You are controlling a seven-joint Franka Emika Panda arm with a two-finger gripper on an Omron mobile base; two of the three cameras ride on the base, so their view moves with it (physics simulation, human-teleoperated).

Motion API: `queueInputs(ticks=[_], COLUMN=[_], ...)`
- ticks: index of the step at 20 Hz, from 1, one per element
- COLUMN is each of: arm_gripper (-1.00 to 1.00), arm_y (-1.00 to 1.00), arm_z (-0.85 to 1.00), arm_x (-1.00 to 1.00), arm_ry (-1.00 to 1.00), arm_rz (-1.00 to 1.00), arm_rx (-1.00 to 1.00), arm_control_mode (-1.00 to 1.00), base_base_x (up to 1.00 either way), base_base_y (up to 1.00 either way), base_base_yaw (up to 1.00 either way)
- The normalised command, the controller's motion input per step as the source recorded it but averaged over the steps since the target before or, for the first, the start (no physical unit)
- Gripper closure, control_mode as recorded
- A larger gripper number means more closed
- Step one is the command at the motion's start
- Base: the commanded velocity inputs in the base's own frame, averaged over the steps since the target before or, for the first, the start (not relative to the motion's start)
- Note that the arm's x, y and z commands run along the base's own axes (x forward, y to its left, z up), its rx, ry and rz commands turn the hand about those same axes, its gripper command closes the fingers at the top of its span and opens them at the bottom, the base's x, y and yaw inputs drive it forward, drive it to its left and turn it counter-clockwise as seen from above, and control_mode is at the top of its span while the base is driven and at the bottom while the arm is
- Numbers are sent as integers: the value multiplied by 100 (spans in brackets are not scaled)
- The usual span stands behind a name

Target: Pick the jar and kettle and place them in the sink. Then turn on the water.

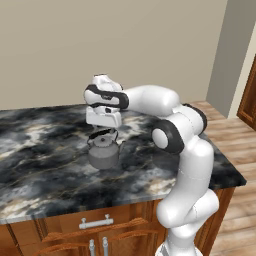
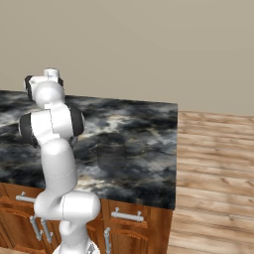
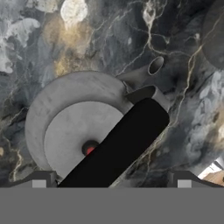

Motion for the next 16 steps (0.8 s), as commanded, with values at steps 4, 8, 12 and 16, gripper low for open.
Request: queueInputs(ticks=[4, 8, 12, 16], arm_gripper=[-100, -100, -100, -100], arm_y=[0, 0, 0, 0], arm_z=[-10, -1, 0, -15], arm_x=[1, 9, 5, 0], arm_ry=[-1, -4, -2, 0], arm_rz=[0, 0, 0, 0], arm_rx=[0, 0, 0, 0], arm_control_mode=[-100, -100, -100, -100], base_base_x=[0, 0, 0, 0], base_base_y=[0, 0, 0, 0], base_base_yaw=[0, 0, 0, 0])
